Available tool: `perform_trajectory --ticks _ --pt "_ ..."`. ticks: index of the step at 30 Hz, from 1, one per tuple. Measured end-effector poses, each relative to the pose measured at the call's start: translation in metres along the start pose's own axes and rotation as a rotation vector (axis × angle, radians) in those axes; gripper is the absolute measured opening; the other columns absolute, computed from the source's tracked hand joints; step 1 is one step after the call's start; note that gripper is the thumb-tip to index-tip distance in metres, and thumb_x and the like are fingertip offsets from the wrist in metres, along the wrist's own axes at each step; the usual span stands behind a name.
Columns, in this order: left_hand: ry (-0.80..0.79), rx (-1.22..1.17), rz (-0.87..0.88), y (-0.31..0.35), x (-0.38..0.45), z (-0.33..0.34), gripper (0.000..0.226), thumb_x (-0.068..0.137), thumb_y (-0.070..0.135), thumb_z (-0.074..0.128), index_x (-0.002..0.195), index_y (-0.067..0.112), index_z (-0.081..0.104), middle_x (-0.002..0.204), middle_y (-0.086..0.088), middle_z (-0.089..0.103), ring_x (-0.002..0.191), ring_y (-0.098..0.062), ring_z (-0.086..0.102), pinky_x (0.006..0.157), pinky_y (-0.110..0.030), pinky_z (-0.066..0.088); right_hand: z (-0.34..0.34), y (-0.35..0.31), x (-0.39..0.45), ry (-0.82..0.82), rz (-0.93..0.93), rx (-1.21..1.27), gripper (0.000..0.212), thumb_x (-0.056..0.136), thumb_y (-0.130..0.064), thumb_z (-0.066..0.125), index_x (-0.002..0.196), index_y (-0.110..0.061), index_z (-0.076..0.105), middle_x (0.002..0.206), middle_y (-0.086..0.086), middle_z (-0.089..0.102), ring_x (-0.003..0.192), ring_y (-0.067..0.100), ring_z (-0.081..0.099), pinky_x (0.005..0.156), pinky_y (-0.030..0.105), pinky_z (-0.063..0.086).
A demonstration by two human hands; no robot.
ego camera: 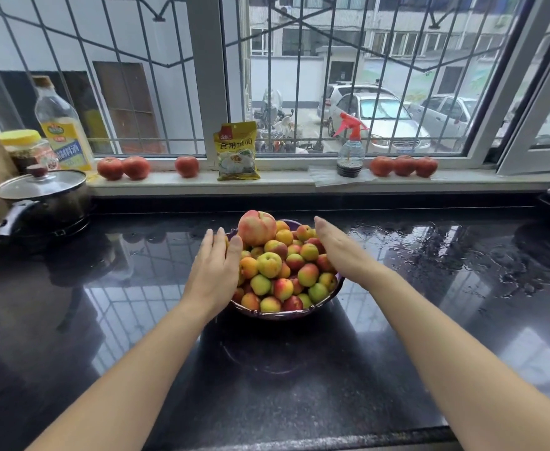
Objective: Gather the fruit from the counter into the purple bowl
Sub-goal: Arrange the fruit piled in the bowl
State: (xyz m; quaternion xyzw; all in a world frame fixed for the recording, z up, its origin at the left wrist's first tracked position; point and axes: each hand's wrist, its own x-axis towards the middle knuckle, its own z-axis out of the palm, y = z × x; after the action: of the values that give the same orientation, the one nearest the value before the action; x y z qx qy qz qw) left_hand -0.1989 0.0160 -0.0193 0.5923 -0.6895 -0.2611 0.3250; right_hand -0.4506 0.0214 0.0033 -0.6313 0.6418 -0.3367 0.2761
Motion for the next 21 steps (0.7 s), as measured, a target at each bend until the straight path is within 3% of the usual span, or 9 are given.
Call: perform_trajectory --ticks 4,6,8,10,12,16,21 --pt "-0.025 0.233 0.003 -0.001 -0.004 0.006 0.074 0.104 0.067 0.009 0.167 0.028 0.012 0.176 -0.002 -0.001 0.162 -0.019 -0.003 0.13 -0.048 -0.002 0.01 0.013 -0.009 -0.046 -0.058 -0.228 0.066 0.104 -0.06 0.026 0.161 -0.029 0.018 0.169 -0.006 0.008 0.155 0.01 0.003 0.126 0.038 0.004" --pt "0.002 0.206 0.001 0.005 -0.007 0.004 0.071 0.106 0.064 0.01 0.168 0.03 0.01 0.176 -0.002 -0.005 0.161 -0.018 -0.011 0.128 -0.047 -0.009 0.008 0.008 -0.012 -0.004 -0.055 -0.19 0.065 0.104 -0.059 0.028 0.161 -0.03 0.018 0.169 -0.007 0.007 0.155 0.01 0.002 0.126 0.038 0.003" --pt "0.089 0.164 0.121 0.008 -0.017 0.0 0.064 0.109 0.059 0.016 0.167 0.032 0.014 0.176 0.002 -0.004 0.161 -0.015 -0.013 0.127 -0.042 -0.012 0.009 0.0 -0.022 0.098 -0.152 -0.141 0.06 0.105 -0.055 0.029 0.159 -0.029 0.026 0.168 -0.009 0.015 0.154 0.008 0.005 0.127 0.039 0.006" --pt "0.146 0.137 0.329 0.01 -0.033 -0.003 0.057 0.11 0.047 0.025 0.165 0.033 0.026 0.174 0.01 0.011 0.16 -0.007 -0.005 0.127 -0.035 -0.011 0.015 -0.013 -0.038 0.117 -0.326 -0.145 0.055 0.104 -0.048 0.032 0.155 -0.028 0.036 0.163 -0.011 0.028 0.153 0.006 0.011 0.126 0.037 0.009" --pt "0.151 0.135 0.441 0.007 -0.045 0.0 0.057 0.104 0.033 0.035 0.16 0.026 0.039 0.168 0.009 0.03 0.158 -0.003 0.009 0.13 -0.035 -0.004 0.028 -0.026 -0.051 0.033 -0.437 -0.257 0.052 0.104 -0.042 0.041 0.154 -0.028 0.039 0.161 -0.011 0.034 0.153 0.007 0.012 0.126 0.035 0.009" --pt "0.17 0.063 0.329 -0.001 -0.052 0.0 0.061 0.097 0.028 0.039 0.157 0.02 0.045 0.167 0.003 0.034 0.158 -0.012 0.018 0.131 -0.044 0.008 0.046 -0.044 -0.047 0.048 -0.428 -0.439 0.053 0.101 -0.044 0.051 0.15 -0.028 0.044 0.163 -0.009 0.028 0.154 0.015 0.009 0.126 0.042 0.009" --pt "0.044 0.154 0.329 -0.009 -0.049 0.004 0.065 0.099 0.042 0.035 0.162 0.027 0.035 0.171 0.007 0.026 0.161 -0.014 0.009 0.131 -0.046 0.006 0.039 -0.03 -0.046 0.203 -0.488 -0.27 0.038 0.09 -0.039 0.07 0.123 -0.022 0.068 0.146 -0.005 0.051 0.142 0.017 0.031 0.116 0.048 0.033"
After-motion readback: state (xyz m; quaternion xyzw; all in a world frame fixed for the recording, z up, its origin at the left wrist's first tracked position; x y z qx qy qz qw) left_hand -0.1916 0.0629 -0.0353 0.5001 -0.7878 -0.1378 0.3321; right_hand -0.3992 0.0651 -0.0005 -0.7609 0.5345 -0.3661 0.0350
